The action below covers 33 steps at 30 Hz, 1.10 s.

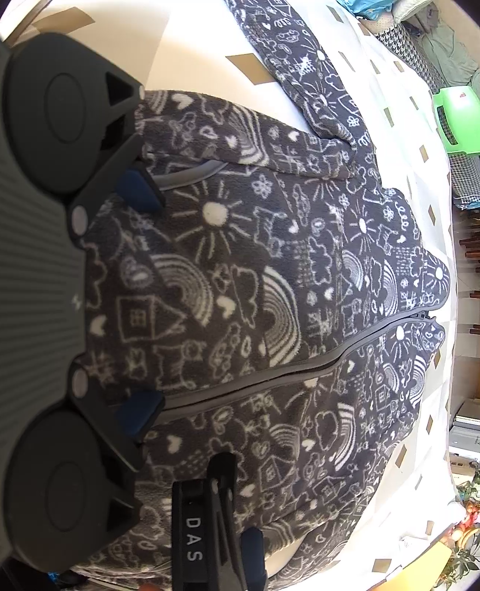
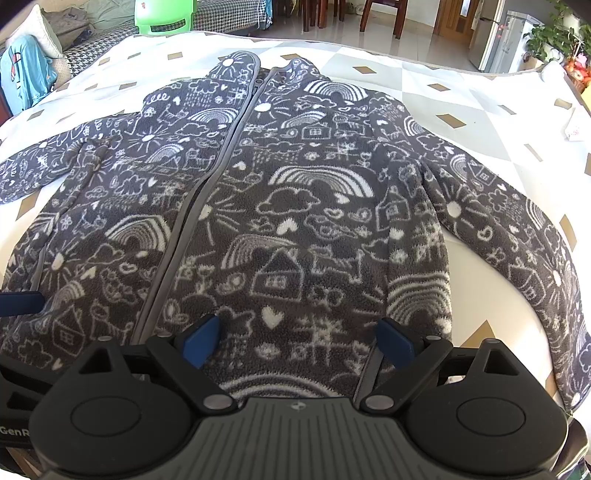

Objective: Fold clothes

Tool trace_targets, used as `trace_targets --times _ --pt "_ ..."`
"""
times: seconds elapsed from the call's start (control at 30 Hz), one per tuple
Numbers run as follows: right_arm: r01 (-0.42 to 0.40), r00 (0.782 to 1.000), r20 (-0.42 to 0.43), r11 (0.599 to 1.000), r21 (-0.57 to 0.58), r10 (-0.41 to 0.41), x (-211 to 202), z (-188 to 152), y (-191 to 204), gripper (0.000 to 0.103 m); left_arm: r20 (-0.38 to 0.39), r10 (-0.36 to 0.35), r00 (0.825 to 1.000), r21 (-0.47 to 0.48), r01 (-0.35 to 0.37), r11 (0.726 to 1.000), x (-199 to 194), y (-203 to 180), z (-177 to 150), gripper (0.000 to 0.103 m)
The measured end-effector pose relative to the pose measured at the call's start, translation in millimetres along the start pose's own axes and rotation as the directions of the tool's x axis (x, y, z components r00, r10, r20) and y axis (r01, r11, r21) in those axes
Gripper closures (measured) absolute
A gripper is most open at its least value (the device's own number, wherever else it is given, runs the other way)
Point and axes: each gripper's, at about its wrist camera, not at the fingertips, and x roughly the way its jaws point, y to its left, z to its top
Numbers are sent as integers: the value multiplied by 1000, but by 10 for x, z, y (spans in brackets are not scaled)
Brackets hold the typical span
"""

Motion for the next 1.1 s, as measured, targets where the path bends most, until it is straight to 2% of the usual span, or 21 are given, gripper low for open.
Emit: trace_targets --times 1.1 --pt "24 1000 19 1000 9 -24 27 6 28 2 -14 20 1000 -38 -21 999 -5 -28 21 0"
